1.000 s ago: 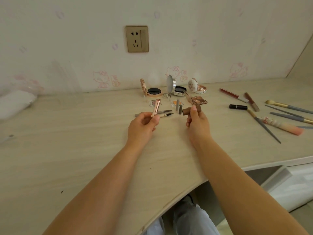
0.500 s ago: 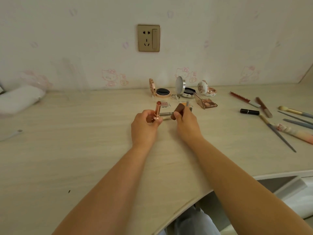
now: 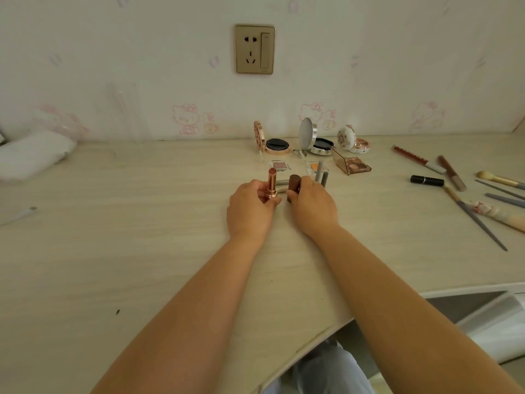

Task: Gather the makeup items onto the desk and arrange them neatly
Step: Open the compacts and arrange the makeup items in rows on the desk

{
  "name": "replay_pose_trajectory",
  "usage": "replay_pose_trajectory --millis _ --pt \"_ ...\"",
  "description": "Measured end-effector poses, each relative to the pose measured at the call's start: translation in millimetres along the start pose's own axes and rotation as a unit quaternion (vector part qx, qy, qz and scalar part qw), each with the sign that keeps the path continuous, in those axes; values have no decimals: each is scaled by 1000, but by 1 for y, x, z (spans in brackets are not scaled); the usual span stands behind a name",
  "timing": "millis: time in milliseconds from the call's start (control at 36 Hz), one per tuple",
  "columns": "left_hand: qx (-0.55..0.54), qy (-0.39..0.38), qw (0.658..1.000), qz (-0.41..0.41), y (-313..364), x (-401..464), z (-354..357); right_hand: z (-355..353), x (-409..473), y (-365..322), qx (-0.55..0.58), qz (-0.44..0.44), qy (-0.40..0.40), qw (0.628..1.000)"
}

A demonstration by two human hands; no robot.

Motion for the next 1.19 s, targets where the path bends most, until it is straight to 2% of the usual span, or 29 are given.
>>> replay_pose_trajectory --millis 333,917,1028,1111,1194 --pt "19 -3 1000 -3 -2 3 3 -1 -3 -1 -11 3 -33 999" --pt "65 25 998 -3 -1 6 3 -2 -7 -3 22 32 -23 999" --pt "26 62 998 0 0 -4 -4 -8 -18 -1 73 53 -5 996" --pt "-73 97 993 12 2 -13 -14 -17 -27 8 161 95 28 982" --pt "-131 134 977 98 9 -26 -18 -32 -40 28 217 136 76 964"
Point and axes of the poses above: each hand's wrist, its own x-axis towards the middle knuckle, its own z-axis out of the palm, y = z × x, the point moved 3 cm from there along x, towards the middle knuckle, and after that the axes turned 14 degrees about -z, right-handed, at the moved point
